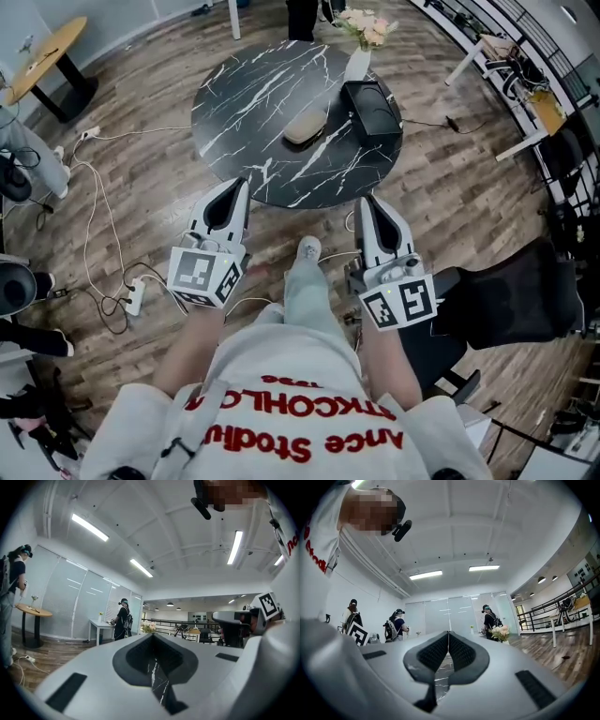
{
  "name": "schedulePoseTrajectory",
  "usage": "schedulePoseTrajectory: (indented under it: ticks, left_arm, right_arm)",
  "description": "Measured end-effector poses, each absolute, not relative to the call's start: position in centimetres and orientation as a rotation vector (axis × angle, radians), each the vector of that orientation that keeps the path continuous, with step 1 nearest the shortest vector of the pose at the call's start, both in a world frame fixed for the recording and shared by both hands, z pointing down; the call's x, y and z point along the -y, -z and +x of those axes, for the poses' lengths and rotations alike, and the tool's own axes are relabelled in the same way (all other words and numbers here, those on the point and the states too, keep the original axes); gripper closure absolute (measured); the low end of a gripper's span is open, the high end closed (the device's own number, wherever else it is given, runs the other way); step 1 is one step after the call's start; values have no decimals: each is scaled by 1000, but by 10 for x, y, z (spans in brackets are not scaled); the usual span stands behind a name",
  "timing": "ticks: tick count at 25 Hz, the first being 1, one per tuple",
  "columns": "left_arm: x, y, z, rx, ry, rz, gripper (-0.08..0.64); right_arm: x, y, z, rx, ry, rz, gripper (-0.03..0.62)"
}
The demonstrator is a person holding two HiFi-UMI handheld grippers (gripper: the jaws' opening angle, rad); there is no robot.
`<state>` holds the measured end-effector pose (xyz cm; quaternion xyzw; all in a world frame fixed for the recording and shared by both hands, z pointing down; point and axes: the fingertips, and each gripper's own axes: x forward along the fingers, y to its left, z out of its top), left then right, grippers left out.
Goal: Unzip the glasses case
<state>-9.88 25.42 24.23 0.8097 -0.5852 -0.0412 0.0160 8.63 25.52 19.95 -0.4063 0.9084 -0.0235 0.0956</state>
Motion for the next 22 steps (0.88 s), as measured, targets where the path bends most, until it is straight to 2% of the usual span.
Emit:
schedulePoseTrajectory:
  ticks: [13,22]
  left_arm:
    - [-83,-239,-110,1868,105,2481,554]
    - [25,-253,-107,1871,34,2494,554]
  right_arm:
    - [-48,-193,57,-2742,85,-1034,575]
    - [64,-201,64,-2775,94,-1020,575]
